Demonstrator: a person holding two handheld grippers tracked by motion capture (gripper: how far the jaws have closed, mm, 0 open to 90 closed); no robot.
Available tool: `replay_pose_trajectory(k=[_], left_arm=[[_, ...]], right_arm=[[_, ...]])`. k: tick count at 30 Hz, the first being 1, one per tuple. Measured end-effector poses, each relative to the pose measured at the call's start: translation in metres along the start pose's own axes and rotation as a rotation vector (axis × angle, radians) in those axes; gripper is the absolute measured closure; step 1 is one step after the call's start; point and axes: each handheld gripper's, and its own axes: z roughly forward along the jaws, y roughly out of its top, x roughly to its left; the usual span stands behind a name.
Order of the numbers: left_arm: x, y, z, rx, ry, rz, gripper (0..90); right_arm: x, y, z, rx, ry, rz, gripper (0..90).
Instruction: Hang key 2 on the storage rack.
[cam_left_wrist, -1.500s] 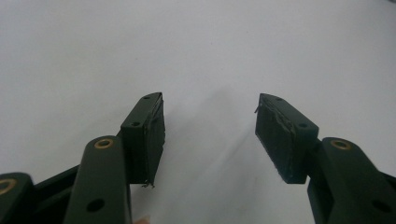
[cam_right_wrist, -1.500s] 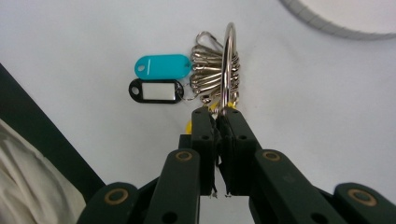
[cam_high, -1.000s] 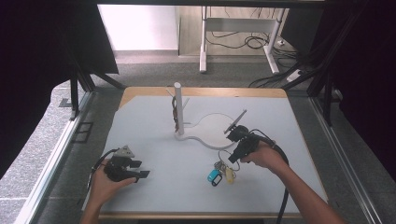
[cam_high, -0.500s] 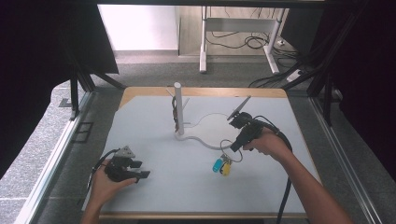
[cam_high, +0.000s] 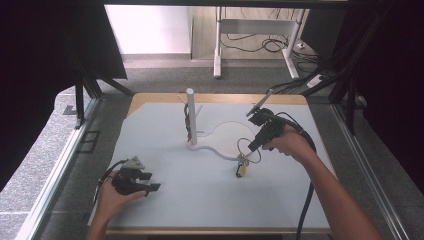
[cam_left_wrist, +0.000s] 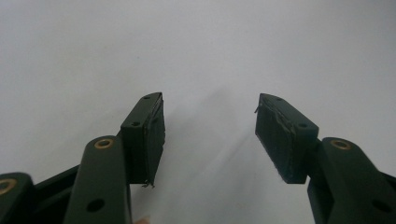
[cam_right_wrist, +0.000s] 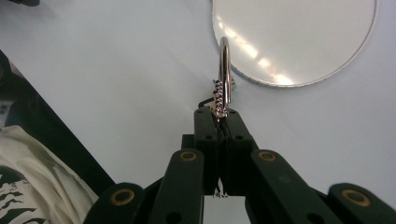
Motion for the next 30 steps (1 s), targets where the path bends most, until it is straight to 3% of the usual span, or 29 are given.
replay_pose_trajectory(k=[15,30], left_arm=[[0.000,0.000,0.000,0.003,-0.006,0.000,42.7],[0.000,0.000,-0.001,0.004,-0.010,0.006,42.7]], right_arm=[[-0.005,0.017,-0.031,-0.049,-0.019,0.002,87.6],[-0.018,0.037,-0.033,-0.051,-0.036,0.030,87.6]])
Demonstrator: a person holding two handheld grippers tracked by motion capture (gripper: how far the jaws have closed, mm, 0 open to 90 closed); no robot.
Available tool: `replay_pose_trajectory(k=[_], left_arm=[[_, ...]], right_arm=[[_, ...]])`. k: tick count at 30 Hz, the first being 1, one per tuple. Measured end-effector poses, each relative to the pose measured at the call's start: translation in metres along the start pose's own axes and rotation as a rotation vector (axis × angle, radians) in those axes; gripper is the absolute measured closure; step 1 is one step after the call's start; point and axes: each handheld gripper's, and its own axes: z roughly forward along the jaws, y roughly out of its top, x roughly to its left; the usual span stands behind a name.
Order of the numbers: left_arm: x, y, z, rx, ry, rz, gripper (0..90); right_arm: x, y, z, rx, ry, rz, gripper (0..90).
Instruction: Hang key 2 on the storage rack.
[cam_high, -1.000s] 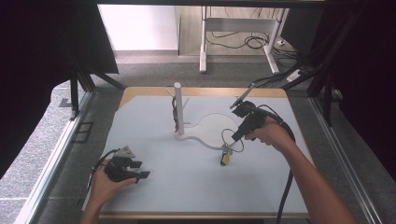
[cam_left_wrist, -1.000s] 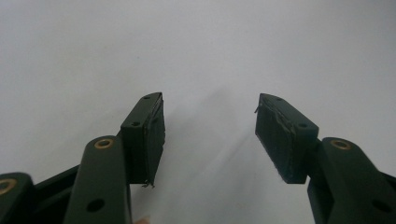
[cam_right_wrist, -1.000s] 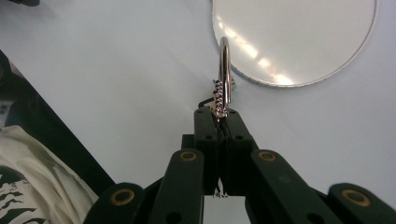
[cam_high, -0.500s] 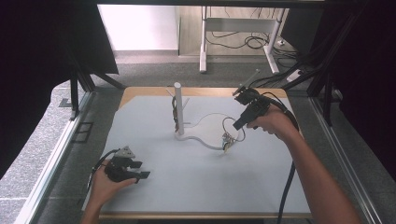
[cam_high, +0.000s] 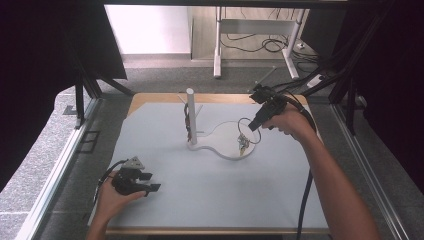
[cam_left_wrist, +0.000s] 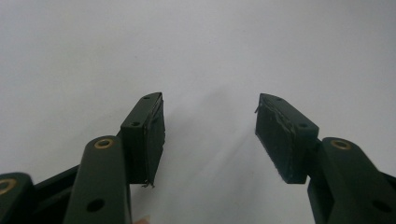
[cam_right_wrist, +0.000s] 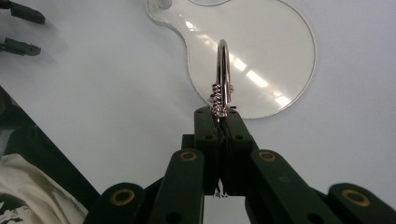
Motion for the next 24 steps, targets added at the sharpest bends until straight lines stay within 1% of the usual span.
replay_pose_trajectory(k=[2,9,12,13,17,19,24], left_arm=[[0.000,0.000,0.000,0.000,0.000,0.000,42.7],[0.000,0.000,0.000,-0.004,-0.001,-0.001,42.7],[0.000,0.000,-0.001,-0.011,-0.003,-0.007,42.7],[0.000,0.000,-0.001,-0.009,-0.004,-0.006,42.7],[0.000,0.000,-0.001,-0.007,-0.007,0.000,42.7],[0.000,0.000,-0.001,-0.009,-0.011,-0.006,42.7],[0.000,0.000,-0.002,-0.013,-0.011,-0.003,42.7]], right_arm=[[0.000,0.005,0.000,0.001,-0.001,0.000,87.6],[-0.001,0.014,0.002,0.003,0.001,0.002,87.6],[0.000,0.020,0.002,-0.007,-0.005,0.005,87.6],[0.000,0.024,0.002,-0.011,-0.006,-0.002,87.6],[0.000,0.029,0.001,-0.016,-0.010,0.001,87.6],[0.000,0.034,0.001,-0.016,-0.008,0.003,87.6],[-0.001,0.043,0.003,-0.024,-0.006,0.010,87.6]])
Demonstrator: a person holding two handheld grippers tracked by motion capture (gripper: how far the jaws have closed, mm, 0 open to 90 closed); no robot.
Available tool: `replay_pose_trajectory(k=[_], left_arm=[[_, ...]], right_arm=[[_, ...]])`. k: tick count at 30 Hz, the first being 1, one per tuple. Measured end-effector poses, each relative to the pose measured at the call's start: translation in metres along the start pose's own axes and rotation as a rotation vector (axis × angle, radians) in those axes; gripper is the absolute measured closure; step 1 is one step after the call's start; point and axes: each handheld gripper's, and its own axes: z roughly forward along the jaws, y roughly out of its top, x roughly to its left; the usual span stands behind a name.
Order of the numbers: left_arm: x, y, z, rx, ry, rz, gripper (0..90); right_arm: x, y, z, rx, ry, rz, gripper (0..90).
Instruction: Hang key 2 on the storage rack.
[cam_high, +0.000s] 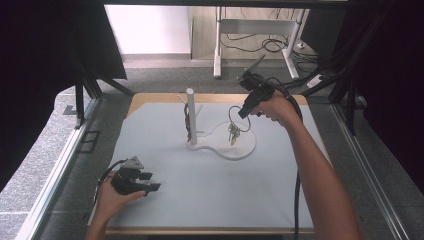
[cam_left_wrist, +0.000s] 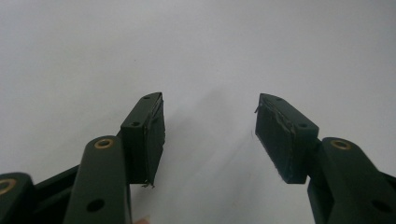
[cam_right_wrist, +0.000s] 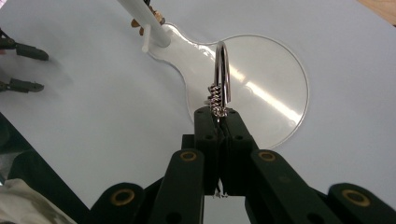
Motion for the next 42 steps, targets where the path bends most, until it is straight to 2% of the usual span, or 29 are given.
replay_pose_trajectory(k=[6,11,14,18,31,42], left_arm=[[0.000,0.000,-0.001,-0.008,-0.005,-0.008,42.7],[0.000,0.000,-0.002,-0.012,-0.007,-0.011,42.7],[0.001,0.000,-0.002,-0.010,-0.008,-0.004,42.7],[0.000,0.000,-0.003,-0.023,-0.028,-0.011,42.7],[-0.001,0.000,-0.003,-0.017,-0.023,-0.009,42.7],[0.000,-0.001,-0.005,-0.029,-0.024,-0.009,42.6]], right_arm=[[-0.002,0.010,0.007,-0.005,0.008,0.012,87.6],[-0.004,0.018,0.011,0.002,-0.005,0.020,87.6],[-0.005,0.023,0.012,-0.012,-0.017,0.023,87.6],[-0.005,0.029,0.012,-0.016,-0.021,0.029,87.6],[-0.009,0.041,0.016,-0.016,-0.034,0.049,87.6],[-0.004,0.062,0.023,-0.012,-0.051,0.042,87.7]])
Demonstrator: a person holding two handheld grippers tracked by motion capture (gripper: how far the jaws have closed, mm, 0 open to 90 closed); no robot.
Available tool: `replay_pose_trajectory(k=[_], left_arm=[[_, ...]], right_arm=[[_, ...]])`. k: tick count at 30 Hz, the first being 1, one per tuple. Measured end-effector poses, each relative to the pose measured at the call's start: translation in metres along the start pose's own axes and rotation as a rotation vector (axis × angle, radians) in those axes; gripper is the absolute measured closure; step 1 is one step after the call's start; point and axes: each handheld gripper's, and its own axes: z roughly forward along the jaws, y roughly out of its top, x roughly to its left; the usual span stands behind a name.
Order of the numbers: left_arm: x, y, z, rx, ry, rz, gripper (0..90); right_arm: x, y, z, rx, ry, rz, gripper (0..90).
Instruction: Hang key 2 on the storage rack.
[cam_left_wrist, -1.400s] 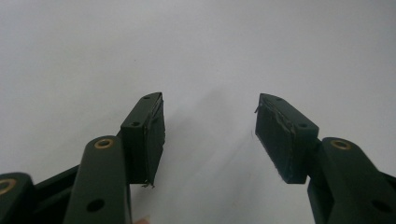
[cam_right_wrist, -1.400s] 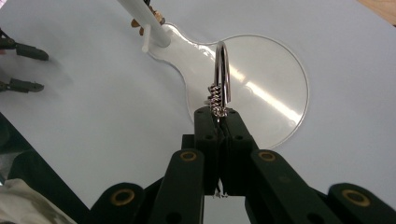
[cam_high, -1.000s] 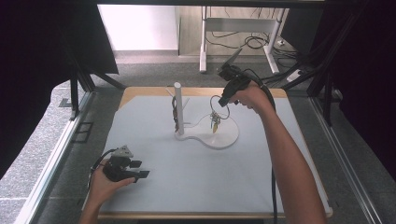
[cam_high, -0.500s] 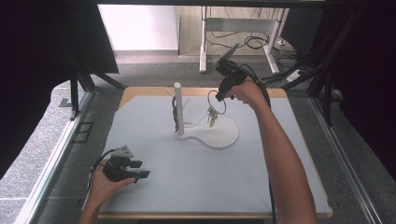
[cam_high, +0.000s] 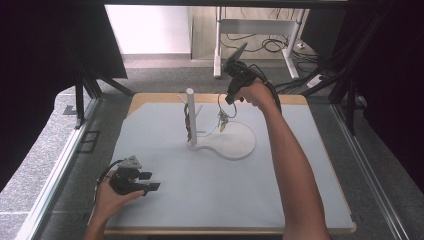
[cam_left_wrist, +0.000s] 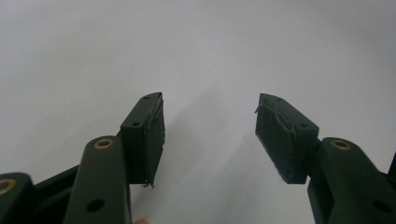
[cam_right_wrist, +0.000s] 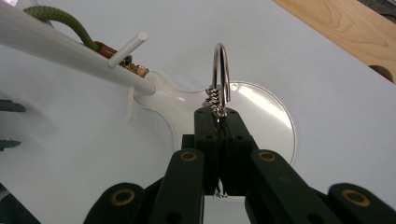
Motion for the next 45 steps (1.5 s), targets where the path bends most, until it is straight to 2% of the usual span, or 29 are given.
replay_pose_trajectory(k=[8,19,45], left_arm=[[0.000,0.000,0.001,0.000,-0.004,0.002,42.6],[-0.001,0.001,0.002,-0.002,-0.006,0.001,42.9],[0.000,0.000,0.001,0.000,-0.001,0.003,42.8]], right_arm=[[0.004,0.012,0.004,0.008,-0.006,-0.004,87.7],[0.012,0.019,0.014,0.010,-0.011,-0.017,87.7],[0.043,0.030,0.031,0.022,0.032,-0.073,87.6]])
